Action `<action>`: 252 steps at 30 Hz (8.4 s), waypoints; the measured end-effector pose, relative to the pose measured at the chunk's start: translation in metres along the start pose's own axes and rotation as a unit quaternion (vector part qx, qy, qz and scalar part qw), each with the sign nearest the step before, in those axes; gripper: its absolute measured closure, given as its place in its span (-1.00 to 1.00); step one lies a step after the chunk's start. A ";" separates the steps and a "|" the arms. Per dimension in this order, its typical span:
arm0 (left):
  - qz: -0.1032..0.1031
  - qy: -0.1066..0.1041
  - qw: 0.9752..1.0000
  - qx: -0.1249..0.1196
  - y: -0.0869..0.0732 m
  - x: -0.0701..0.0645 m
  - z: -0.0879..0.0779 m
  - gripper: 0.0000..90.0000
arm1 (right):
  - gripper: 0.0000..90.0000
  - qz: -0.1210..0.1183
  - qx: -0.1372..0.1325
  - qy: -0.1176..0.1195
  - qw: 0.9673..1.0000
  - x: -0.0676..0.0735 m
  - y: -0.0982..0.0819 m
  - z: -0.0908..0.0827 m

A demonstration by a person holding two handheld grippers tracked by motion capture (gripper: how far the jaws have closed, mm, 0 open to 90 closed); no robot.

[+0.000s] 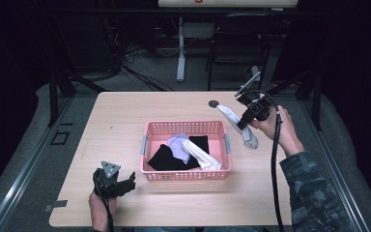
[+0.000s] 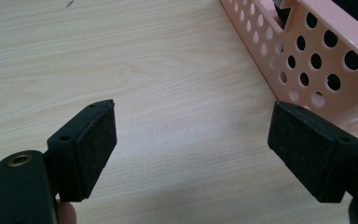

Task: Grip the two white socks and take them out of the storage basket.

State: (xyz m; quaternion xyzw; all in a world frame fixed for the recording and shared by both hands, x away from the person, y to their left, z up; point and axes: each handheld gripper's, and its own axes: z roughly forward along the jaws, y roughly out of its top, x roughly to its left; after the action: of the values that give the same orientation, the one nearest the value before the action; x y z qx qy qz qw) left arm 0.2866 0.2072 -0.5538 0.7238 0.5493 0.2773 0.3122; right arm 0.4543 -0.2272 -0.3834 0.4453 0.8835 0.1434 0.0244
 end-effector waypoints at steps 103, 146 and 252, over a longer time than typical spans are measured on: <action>-0.001 -0.001 1.000 -0.001 0.000 0.000 0.000 -0.65 | -0.98 -0.063 0.006 0.034 0.997 0.053 0.033 0.059; -0.002 -0.001 1.000 -0.001 0.000 0.001 0.000 -0.65 | 0.06 -0.075 0.100 0.042 0.991 0.080 0.047 0.163; 0.000 -0.001 1.000 -0.001 0.000 0.000 0.000 -0.65 | 0.81 0.084 0.054 -0.001 0.995 -0.050 -0.040 0.047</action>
State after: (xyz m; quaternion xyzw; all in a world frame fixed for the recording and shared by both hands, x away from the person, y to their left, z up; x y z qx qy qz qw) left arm 0.2865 0.2071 -0.5537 0.7238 0.5486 0.2770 0.3138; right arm 0.4609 -0.2783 -0.4435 0.5189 0.8493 0.0966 -0.0107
